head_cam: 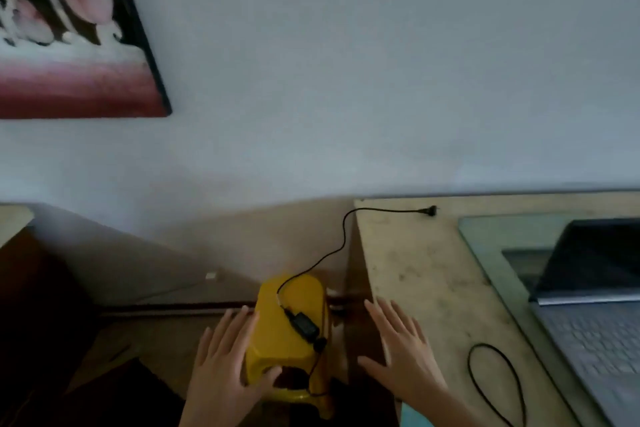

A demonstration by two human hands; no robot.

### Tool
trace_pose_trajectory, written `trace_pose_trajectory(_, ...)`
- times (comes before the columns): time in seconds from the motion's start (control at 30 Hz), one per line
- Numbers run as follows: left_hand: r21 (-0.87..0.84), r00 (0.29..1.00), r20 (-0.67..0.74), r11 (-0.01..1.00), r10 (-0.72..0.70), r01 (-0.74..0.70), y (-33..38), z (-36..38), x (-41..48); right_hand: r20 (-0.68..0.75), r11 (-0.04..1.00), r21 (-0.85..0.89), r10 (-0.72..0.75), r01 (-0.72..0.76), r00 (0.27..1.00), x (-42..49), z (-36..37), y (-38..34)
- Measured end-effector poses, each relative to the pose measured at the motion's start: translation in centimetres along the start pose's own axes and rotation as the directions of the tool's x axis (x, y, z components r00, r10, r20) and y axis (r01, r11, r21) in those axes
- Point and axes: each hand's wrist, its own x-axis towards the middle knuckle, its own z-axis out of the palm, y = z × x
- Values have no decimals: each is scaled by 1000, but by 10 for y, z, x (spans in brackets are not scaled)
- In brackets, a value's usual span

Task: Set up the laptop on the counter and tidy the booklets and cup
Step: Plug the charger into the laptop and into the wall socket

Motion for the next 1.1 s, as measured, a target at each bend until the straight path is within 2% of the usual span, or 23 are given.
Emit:
trace_pose_trajectory(0.13,-39,987,33,987,156,-154,-11,-7,65,-115,989,1,145,-146,983,11,-8,-8)
trace_pose_trajectory(0.27,-91,948,66,948,311,-305,11,8,126,-257,961,37,273,-273,927,21,-19,-4)
trace_pose_trajectory(0.47,-175,814,162,828,558,-533,95,61,212,-330,886,106,459,-451,824,32,-35,43)
trace_pose_trajectory(0.57,-142,740,203,767,641,-626,136,84,252,-328,856,137,514,-498,793,49,-37,75)
trace_pose_trajectory(0.63,-137,741,208,769,639,-624,160,99,278,-330,841,170,540,-514,774,65,-37,96)
trace_pose_trajectory(0.73,-104,702,268,744,660,-660,192,126,322,-303,818,205,575,-537,760,94,-35,122)
trace_pose_trajectory(0.87,-129,703,309,760,641,-637,237,171,383,-275,791,229,612,-568,741,122,-35,157)
trace_pose_trajectory(1.1,-247,800,307,855,515,-455,293,242,455,-248,770,294,634,-567,733,137,-26,194)
